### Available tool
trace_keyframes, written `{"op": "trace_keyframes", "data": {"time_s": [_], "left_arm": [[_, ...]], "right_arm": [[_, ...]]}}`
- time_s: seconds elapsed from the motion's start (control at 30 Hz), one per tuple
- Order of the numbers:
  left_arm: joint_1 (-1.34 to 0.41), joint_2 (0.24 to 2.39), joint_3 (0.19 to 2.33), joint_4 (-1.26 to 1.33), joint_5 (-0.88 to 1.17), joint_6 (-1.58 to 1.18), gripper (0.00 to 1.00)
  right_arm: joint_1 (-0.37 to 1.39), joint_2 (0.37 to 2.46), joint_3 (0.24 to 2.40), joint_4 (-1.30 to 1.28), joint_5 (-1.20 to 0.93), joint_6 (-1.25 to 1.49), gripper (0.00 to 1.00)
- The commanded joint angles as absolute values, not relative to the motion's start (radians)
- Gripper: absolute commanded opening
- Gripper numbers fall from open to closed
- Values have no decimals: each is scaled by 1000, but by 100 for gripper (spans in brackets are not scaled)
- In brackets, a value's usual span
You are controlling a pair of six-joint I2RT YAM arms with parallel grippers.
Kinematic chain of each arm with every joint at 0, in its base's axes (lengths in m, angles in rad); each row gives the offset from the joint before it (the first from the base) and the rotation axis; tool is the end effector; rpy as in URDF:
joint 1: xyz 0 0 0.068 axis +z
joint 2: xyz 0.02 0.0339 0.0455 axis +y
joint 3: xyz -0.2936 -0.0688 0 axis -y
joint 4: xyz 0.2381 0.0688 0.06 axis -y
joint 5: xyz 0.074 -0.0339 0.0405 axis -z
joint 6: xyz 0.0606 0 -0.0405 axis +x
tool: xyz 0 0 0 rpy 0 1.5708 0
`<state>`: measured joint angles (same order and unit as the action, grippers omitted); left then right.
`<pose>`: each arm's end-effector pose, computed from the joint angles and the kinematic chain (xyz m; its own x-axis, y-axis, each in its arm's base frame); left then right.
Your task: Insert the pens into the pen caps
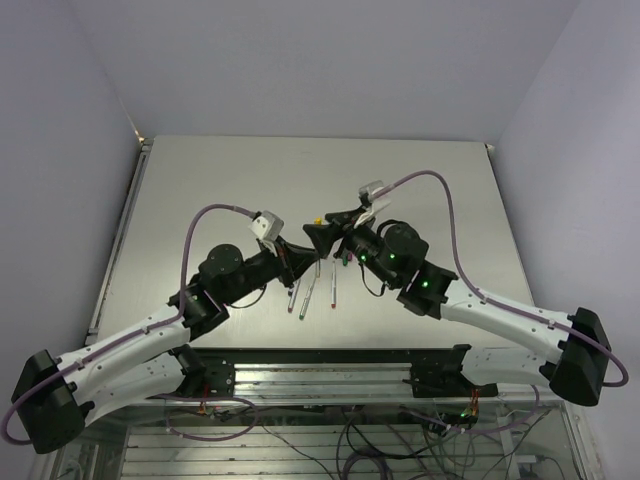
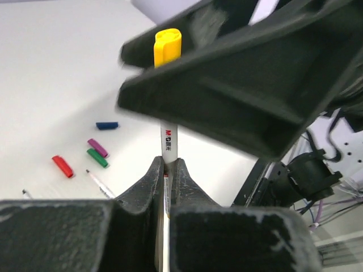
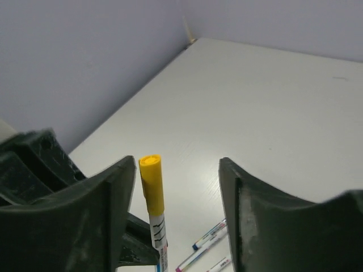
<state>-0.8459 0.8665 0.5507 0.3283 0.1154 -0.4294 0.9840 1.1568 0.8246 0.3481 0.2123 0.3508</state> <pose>0.1334 -0.1611 0.3220 -0.3338 -0.2468 -0.9097 0.7489 0.5166 -0.4150 0.1655 0.2259 0.3635 -0.2314 0.2587 -0.9378 -0.6579 0.6685 0.3468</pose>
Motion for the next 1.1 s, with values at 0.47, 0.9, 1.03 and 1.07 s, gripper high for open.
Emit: {"op": "trace_keyframes", "data": {"time_s": [0.47, 0.9, 1.03, 1.07], "left_arm": [[-650, 1147, 613, 111, -126, -361, 7], [-467, 1424, 769, 11, -132, -277, 7], [-404, 1497, 794, 8, -67, -266, 7], [-393, 1519, 799, 9, -52, -263, 7]], "right_arm": [[984, 804, 770, 235, 866, 229, 68], [982, 624, 539, -247, 978, 711, 58], [982, 634, 502, -279, 972, 757, 58], [982, 642, 499, -279, 975, 753, 58]]}}
